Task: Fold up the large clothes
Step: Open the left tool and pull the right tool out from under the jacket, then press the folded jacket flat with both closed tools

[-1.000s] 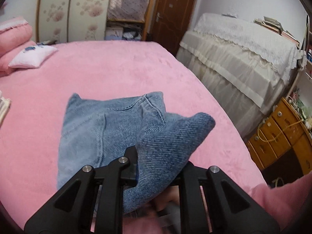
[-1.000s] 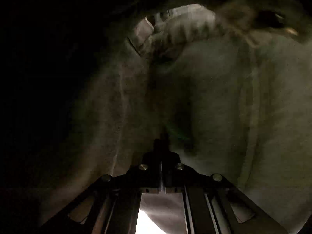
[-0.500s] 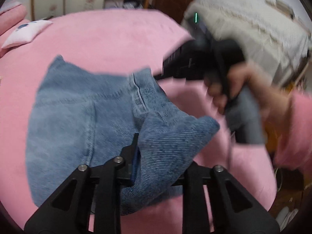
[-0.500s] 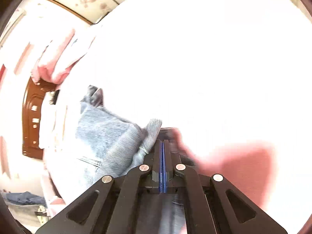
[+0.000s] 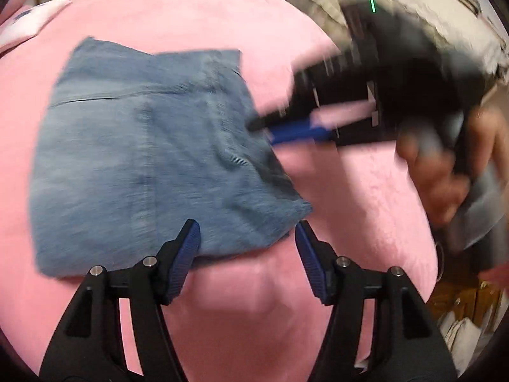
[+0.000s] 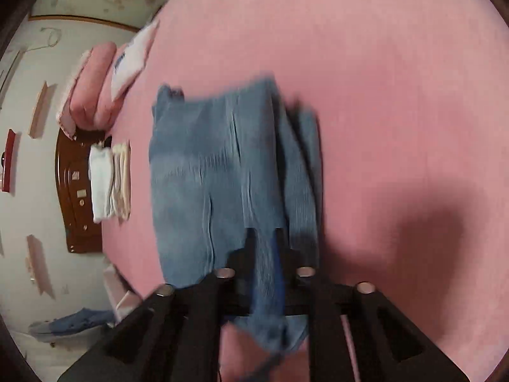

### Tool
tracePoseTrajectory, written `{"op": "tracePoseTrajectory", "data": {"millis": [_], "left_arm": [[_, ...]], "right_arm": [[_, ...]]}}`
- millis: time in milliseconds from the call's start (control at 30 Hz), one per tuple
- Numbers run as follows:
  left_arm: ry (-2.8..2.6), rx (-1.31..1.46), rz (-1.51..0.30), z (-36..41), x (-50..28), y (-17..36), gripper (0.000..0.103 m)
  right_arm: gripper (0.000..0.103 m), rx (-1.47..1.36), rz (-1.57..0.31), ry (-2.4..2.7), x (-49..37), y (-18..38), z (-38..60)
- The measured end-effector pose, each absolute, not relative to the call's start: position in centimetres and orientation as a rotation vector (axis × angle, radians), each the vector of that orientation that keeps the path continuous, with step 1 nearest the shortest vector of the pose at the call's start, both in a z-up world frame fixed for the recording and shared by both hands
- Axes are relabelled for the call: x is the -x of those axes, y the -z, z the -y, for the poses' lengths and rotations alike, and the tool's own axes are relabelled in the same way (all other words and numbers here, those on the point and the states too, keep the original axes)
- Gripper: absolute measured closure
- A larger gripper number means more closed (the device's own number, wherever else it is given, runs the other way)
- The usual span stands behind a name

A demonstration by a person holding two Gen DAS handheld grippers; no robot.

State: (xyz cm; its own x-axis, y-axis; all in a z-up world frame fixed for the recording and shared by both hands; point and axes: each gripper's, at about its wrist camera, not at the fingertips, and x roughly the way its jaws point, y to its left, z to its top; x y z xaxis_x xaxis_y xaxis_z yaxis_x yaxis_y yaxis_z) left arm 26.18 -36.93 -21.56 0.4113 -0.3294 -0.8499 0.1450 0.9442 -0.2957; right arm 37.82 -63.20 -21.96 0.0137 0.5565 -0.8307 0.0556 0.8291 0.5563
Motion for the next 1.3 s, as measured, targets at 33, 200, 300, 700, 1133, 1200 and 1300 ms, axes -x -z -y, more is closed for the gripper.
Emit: {"op": "tracePoseTrajectory", "data": {"millis": [33, 200, 300, 700, 1133, 1200, 1300], "left_arm": [[0.274, 0.199, -1.103, 36.0, -25.9, 21.0, 0.045], [0.067, 0.273, -1.151, 29.6, -26.4, 19.8, 0.045], [-0.055, 0.306, -1.15, 26.0, -26.5, 20.0, 0.045], [-0.172, 0.374, -1.174, 20.9, -26.3, 21.7, 0.045], [-0.135, 0.499, -1.328, 20.6, -28.6, 27.1, 0.044], [-0.114, 0.493, -1.338, 20.4, -28.7, 27.7, 0.044], [-0.091, 0.473, -1.363, 20.1, -29.0, 28.1, 0.045]], "right_arm": [[0.067, -0.488, -1.542, -0.417, -36.9, 22.2, 63.6], [0.057, -0.434, -1.594, -0.396, -34.5, 24.3, 58.8], [0.073, -0.336, -1.506, -0.399, -33.3, 24.7, 55.1], [0.096, -0.247, -1.246, -0.221, -27.6, 19.7, 57.2], [0.047, -0.224, -1.262, 0.024, -24.0, 21.2, 55.0], [0.047, -0.243, -1.299, -0.037, -23.2, 21.7, 56.0], [0.093, -0.418, -1.304, -0.138, -22.6, 22.5, 57.9]]}}
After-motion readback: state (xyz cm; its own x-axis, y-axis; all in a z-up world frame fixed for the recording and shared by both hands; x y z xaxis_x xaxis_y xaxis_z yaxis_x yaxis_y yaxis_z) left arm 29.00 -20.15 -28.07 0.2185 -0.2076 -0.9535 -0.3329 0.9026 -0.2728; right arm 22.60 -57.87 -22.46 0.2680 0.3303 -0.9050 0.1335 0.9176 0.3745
